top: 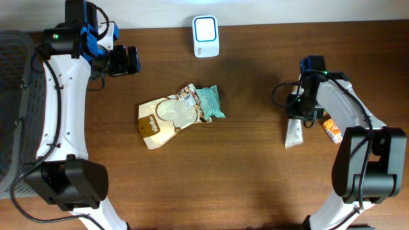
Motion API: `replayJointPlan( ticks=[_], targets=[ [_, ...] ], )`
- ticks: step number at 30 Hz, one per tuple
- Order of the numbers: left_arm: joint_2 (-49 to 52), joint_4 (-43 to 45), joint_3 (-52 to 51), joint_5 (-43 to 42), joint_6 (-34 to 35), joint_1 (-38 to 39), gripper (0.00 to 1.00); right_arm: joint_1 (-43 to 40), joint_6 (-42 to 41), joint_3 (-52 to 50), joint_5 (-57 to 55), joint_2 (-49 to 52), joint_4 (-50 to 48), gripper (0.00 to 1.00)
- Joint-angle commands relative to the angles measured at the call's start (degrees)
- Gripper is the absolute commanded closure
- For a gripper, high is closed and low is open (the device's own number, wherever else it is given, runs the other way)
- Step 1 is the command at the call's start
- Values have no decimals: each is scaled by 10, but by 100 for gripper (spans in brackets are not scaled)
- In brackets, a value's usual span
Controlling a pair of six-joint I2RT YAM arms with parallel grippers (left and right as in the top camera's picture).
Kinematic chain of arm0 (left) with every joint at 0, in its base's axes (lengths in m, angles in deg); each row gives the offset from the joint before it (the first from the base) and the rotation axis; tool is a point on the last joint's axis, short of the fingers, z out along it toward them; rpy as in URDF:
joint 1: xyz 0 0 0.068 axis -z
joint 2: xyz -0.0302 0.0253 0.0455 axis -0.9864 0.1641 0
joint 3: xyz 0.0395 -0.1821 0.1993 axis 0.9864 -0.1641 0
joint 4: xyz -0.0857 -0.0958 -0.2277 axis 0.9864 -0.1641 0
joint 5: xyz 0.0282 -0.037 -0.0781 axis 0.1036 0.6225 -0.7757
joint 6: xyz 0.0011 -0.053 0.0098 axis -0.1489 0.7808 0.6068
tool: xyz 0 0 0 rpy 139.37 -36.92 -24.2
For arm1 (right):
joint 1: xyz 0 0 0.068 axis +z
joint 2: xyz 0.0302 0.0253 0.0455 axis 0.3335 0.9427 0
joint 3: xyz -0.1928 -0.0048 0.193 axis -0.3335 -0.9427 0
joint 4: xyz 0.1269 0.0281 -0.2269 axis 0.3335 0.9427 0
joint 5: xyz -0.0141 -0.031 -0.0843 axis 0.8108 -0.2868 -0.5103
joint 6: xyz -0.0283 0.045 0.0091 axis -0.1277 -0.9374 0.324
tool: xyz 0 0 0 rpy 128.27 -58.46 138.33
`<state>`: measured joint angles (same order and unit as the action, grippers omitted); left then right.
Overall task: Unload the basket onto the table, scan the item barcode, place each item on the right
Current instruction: 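Carry the tube right and set it down beside the jar, then reach the right gripper to the mint-green wipes pack and grasp it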
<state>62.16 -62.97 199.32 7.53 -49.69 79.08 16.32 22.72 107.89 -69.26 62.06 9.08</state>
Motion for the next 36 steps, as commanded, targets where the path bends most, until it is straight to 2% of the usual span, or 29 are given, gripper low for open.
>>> replayJointPlan(
  ticks=[1,10,17,22,25,27,29,32,36],
  targets=[
    [1,-1,1,-6,-11,-2,1,-7,-4,10,10,-5,0,44],
    [1,-1,1,-6,-11,-2,1,29,20,178,224,-7,60,41],
    [1,-1,1,-6,-11,-2,1,126,-16,186,233,8,50,41],
    [1,-1,1,-6,-11,-2,1,210,-112,176,236,48,-24,42],
    [1,-1,1,-6,-11,-2,1,259,-144,176,242,79,-81,52],
    [1,-1,1,-6,-11,-2,1,287,-146,176,248,95,-115,67],
    [1,-1,1,-6,-11,-2,1,308,-146,176,247,110,-141,77],
    [1,-1,1,-6,-11,-2,1,329,-156,176,218,135,-164,78],
    [2,-1,1,-6,-11,-2,1,325,-158,176,195,150,-143,77]
  ],
)
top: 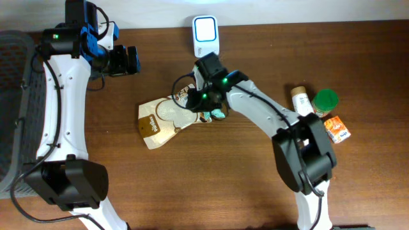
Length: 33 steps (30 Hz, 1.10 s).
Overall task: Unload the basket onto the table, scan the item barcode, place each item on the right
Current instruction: 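Reach the right gripper to the mint-green wipes pack and grasp it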
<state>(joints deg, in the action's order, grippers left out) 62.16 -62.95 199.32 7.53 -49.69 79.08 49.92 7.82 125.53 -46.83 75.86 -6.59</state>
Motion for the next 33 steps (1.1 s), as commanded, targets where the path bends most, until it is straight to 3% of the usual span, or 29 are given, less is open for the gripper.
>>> replayJointPlan(
  ticks=[1,7,13,19,23,26,27,28,33],
  targets=[
    [1,-1,1,-6,-11,-2,1,-16,-9,-1,-37,12,25,78],
    [1,-1,1,-6,-11,-2,1,-82,0,2,-51,5,121,76],
    [1,-1,1,-6,-11,-2,1,-145,94,2,-33,4,163,73],
    [2,-1,1,-6,-11,-2,1,-163,166,28,-1,-14,206,71],
    [1,-1,1,-6,-11,-2,1,-155,172,87,0,-30,239,71],
    [1,-1,1,-6,-11,-2,1,-146,161,96,-4,-30,218,76],
    [1,-1,1,-6,-11,-2,1,-143,150,96,-9,-28,212,81],
    [1,-1,1,-6,-11,-2,1,-138,132,95,-14,-23,200,96],
    [1,-1,1,-6,-11,-2,1,-123,100,92,-41,7,182,96]
  ],
)
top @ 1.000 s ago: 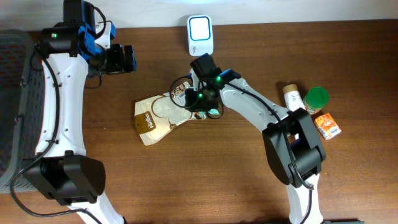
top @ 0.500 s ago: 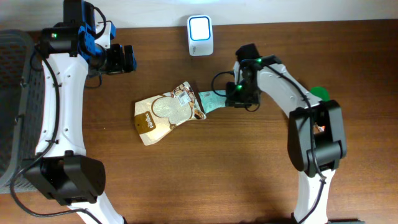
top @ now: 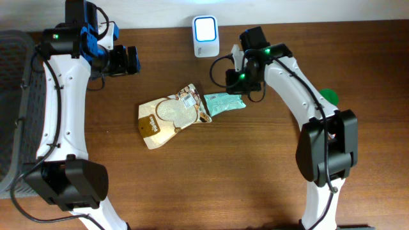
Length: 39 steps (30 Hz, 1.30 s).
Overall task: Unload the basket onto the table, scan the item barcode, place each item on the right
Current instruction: 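Reach the right gripper to the mint-green wipes pack and grasp it, then lift the wipes pack with the right gripper and carry it toward the scanner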
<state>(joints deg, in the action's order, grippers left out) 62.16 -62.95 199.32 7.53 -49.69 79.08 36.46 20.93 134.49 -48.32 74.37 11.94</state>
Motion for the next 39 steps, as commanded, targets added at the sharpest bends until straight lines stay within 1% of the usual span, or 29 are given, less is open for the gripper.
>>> replayJointPlan(
  ticks=[1,10,16,20,22,26,28,29,31,33,34,36,39],
  targets=[
    [1,-1,1,-6,-11,-2,1,12,-33,0,-34,30,-4,96],
    [1,-1,1,-6,-11,-2,1,10,-33,0,-37,85,-12,96],
    [1,-1,1,-6,-11,-2,1,10,-33,-1,-28,148,0,96],
    [1,-1,1,-6,-11,-2,1,0,-32,9,-16,147,7,94],
    [1,-1,1,-6,-11,-2,1,-10,-28,26,-12,144,28,90],
    [1,-1,1,-6,-11,-2,1,-33,33,66,63,117,62,86],
    [1,-1,1,-6,-11,-2,1,-45,43,85,86,93,73,82],
    [1,-1,1,-6,-11,-2,1,-56,43,96,85,78,87,75],
    [1,-1,1,-6,-11,-2,1,-69,43,98,85,68,94,68],
    [1,-1,1,-6,-11,-2,1,-82,45,97,83,67,96,62],
    [1,-1,1,-6,-11,-2,1,-88,51,96,83,70,95,62],
    [1,-1,1,-6,-11,-2,1,-97,74,94,84,81,97,58],
    [1,-1,1,-6,-11,-2,1,-99,107,94,91,103,107,49]
  ],
)
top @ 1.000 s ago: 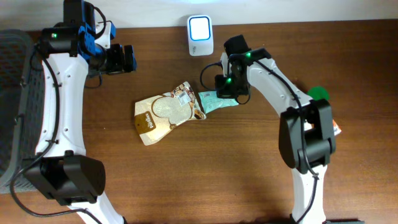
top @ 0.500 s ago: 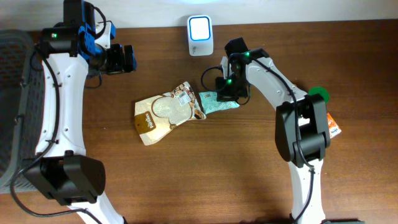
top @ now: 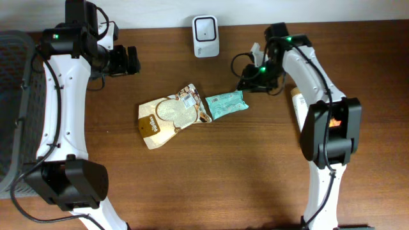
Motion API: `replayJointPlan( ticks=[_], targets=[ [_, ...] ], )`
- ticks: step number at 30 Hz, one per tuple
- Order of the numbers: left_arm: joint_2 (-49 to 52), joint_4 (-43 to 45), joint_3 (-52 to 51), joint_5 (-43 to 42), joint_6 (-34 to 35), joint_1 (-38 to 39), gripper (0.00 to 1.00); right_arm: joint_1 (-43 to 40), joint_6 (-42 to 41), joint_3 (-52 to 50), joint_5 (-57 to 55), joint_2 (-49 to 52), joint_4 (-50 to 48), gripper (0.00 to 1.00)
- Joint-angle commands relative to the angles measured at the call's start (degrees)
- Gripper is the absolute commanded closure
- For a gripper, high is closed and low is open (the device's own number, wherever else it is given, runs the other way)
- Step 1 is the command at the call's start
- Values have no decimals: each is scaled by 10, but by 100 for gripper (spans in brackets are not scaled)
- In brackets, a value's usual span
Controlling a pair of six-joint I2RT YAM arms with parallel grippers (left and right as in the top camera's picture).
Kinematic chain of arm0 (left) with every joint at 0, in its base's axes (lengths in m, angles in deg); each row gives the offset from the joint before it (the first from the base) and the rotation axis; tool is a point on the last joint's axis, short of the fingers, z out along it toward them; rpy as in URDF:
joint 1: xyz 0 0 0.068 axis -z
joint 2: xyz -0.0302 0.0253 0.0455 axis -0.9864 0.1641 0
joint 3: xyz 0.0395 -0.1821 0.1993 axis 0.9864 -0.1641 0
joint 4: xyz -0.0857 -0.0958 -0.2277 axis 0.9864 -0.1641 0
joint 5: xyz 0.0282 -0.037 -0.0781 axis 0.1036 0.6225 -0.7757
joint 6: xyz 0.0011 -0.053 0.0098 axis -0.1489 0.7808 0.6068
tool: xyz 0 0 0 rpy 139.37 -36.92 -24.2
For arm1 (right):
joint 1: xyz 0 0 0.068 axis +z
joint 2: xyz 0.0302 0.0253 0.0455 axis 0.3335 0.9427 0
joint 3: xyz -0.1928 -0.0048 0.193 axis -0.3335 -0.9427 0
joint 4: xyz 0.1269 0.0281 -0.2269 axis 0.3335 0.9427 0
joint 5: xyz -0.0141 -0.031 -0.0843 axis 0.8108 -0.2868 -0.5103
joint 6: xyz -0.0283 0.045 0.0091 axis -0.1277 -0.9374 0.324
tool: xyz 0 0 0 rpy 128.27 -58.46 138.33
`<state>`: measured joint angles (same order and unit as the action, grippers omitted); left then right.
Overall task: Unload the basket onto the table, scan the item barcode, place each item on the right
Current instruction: 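Lift the wipes pack with the right gripper and carry it toward the scanner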
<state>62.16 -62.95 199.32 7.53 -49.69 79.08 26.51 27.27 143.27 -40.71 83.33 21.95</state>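
A teal packet [top: 225, 105] lies flat on the brown table, its left end touching a tan pouch [top: 167, 115] that carries a white label. The white scanner [top: 206, 28] stands at the back edge, its face dull grey. My right gripper [top: 249, 82] hovers just up and right of the teal packet's right end; from above I cannot make out whether its fingers touch the packet or how wide they stand. My left gripper [top: 132, 60] hangs at the back left, away from both items, with nothing seen in it.
A grey mesh basket [top: 13, 108] stands off the table's left edge. A white tube [top: 298, 105] lies partly under my right arm, and an orange item [top: 334, 121] shows beside that arm's base.
My right gripper has shifted a little to the right, off the packet's top end. The teal packet has stayed nearly in place. The scanner's face went from bright to dull. The left arm is unchanged.
My right gripper was first at the far right over the white tube, with the teal packet tucked against the pouch. Then it was at the packet beside the pouch. After that the packet lay further right, clear of the pouch's top, and the gripper now stands beside it.
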Motion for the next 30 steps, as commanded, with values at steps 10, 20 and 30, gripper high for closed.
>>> replayJointPlan(
  ticks=[10,20,30],
  targets=[
    [1,-1,1,-6,-11,-2,1,1,100,6,43,68,18,46],
    [1,-1,1,-6,-11,-2,1,13,116,-10,71,99,-2,46],
    [1,-1,1,-6,-11,-2,1,30,79,-66,70,116,-91,61]
  ],
)
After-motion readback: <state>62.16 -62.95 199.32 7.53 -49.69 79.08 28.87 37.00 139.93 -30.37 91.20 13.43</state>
